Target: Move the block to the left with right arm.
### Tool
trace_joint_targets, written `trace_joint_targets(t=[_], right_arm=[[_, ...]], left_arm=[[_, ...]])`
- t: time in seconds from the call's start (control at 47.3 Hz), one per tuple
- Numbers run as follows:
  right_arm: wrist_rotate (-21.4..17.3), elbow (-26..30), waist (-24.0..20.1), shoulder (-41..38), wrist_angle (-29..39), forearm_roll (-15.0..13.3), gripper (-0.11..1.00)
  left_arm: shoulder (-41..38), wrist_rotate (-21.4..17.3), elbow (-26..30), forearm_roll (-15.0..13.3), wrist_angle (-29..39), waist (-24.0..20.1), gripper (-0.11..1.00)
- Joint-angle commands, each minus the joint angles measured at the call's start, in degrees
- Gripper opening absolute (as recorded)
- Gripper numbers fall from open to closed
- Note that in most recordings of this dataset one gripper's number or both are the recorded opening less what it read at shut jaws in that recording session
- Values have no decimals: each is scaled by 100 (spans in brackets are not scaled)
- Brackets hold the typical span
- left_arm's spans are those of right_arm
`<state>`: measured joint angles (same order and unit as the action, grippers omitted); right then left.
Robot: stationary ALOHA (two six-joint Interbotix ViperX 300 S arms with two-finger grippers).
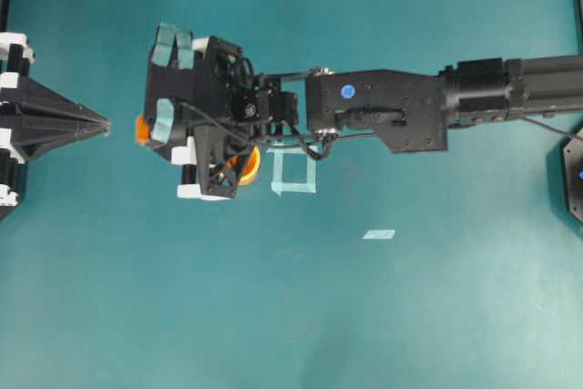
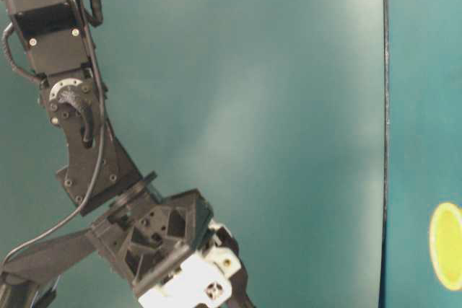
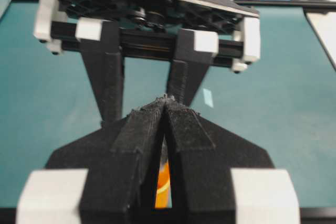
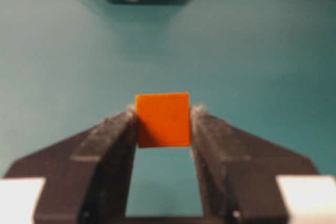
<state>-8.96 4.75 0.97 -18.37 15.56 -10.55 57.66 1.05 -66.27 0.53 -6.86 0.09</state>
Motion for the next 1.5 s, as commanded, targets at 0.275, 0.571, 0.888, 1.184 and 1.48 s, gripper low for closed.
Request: trace_joint_targets(t=[0.275, 0.571, 0.888, 1.184, 1.48], right_arm=[[-62, 220, -79, 88, -62, 18, 40], [-62, 281, -79, 26, -220, 18, 40], [-70, 281, -158, -35, -202, 26, 40], [-70, 281, -229, -62, -211, 26, 40], [-62, 281, -211, -70, -255, 18, 40]], left_arm=[[18, -9, 185, 18, -26, 0, 0], [26, -105, 193, 18, -26, 0, 0], [35, -114, 211, 18, -18, 0, 0], [44, -176, 255, 35, -9, 0, 0], [123, -202, 308, 35, 0, 0, 0]])
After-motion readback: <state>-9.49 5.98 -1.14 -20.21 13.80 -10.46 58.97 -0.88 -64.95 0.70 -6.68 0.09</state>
